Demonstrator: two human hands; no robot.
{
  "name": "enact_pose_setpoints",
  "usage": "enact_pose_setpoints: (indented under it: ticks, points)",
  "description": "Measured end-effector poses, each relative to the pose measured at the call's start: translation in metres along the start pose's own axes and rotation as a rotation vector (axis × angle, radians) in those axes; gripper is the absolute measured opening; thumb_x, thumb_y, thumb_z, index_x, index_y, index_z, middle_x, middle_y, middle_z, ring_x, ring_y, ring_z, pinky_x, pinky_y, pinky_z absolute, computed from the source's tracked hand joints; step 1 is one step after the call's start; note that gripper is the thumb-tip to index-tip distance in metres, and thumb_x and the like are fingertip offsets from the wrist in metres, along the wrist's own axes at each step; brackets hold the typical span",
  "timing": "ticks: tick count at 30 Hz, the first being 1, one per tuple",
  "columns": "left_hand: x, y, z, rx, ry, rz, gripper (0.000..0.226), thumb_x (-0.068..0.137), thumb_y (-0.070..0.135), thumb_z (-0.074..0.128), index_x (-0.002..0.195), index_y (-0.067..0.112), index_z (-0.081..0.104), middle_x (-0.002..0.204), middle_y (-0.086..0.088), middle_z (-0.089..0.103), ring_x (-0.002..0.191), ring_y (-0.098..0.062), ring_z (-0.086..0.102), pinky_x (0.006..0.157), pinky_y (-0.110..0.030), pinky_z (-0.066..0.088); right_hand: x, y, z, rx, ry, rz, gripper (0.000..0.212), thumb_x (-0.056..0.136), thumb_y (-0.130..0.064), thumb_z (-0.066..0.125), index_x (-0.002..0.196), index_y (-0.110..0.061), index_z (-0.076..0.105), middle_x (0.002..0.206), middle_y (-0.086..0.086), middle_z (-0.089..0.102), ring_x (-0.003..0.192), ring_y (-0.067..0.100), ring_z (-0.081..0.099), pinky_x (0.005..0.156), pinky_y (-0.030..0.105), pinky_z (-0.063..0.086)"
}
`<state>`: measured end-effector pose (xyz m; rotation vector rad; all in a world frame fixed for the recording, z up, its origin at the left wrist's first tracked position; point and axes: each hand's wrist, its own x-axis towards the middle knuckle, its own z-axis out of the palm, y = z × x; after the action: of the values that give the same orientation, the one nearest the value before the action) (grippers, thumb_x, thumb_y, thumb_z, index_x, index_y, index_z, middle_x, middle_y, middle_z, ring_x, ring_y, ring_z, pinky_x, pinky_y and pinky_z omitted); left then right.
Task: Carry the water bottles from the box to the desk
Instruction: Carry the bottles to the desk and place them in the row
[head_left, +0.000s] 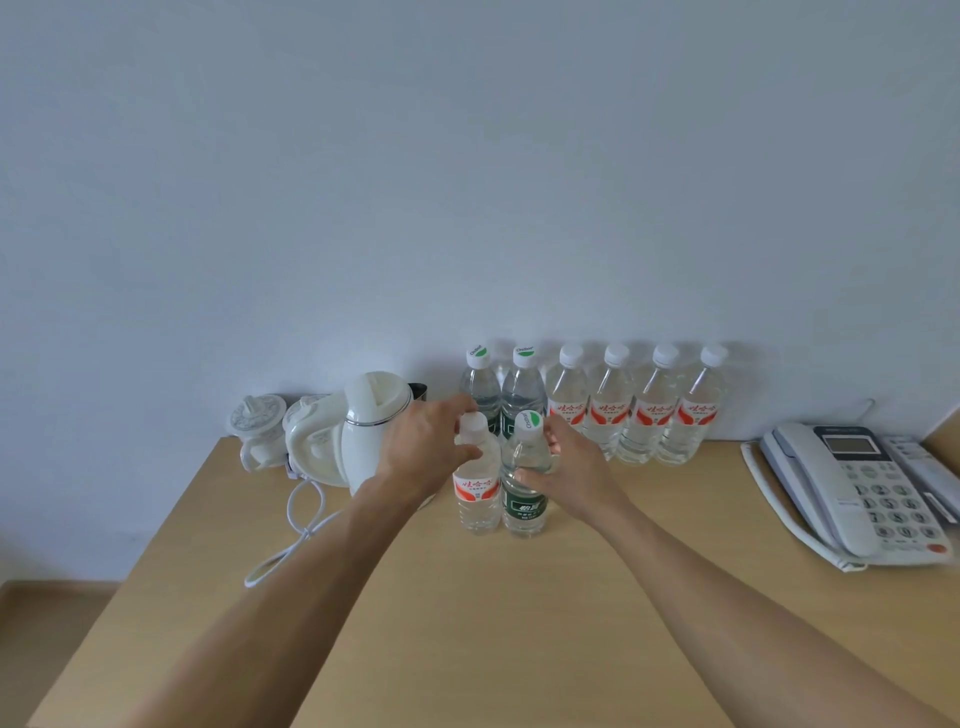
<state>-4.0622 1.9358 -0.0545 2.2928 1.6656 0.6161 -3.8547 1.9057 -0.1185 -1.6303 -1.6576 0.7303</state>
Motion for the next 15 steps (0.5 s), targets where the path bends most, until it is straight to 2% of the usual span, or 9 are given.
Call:
enact_pose_setpoints:
  ticks: [5,9,13,15]
  points:
    - [0.008,0.005,0.001,0.159,-0.007,0.028,0.051,0.079,0.039,0.084,0.123,0.029,0.061,0.096,0.001,0.074,0.092,-0.023,0.067,0.072,-0.035,0.054,0.000,0.000,0.000,-0.006,-0.007,0.010,0.051,0.074,-0.032,0.084,0.113,-0.033,0.051,0.108,-0.016,0.060,0.104,0.008,0.057,0.084,0.027,0.042]
    - [0.015,0.003,0.004,0.128,-0.025,0.024,0.048,0.080,0.032,0.084,0.123,0.025,0.064,0.091,-0.003,0.074,0.089,-0.024,0.068,0.074,-0.037,0.056,-0.001,-0.001,-0.001,-0.005,-0.010,0.025,0.050,0.075,-0.032,0.084,0.113,-0.034,0.051,0.109,-0.016,0.059,0.107,0.008,0.056,0.084,0.028,0.041]
    - [0.026,0.006,0.006,0.111,-0.028,0.019,0.049,0.080,0.028,0.084,0.125,0.025,0.064,0.096,-0.008,0.073,0.091,-0.030,0.068,0.076,-0.039,0.056,-0.003,-0.001,-0.001,0.002,-0.010,0.028,0.051,0.076,-0.031,0.083,0.114,-0.034,0.050,0.111,-0.016,0.057,0.109,0.008,0.053,0.086,0.028,0.039]
    - [0.033,0.008,0.007,0.116,-0.025,0.010,0.046,0.081,0.028,0.083,0.122,0.026,0.064,0.094,-0.008,0.072,0.090,-0.031,0.068,0.072,-0.036,0.053,-0.003,-0.002,-0.001,0.005,-0.008,0.036,0.052,0.076,-0.030,0.083,0.119,-0.030,0.053,0.112,-0.016,0.056,0.111,0.008,0.053,0.088,0.029,0.039]
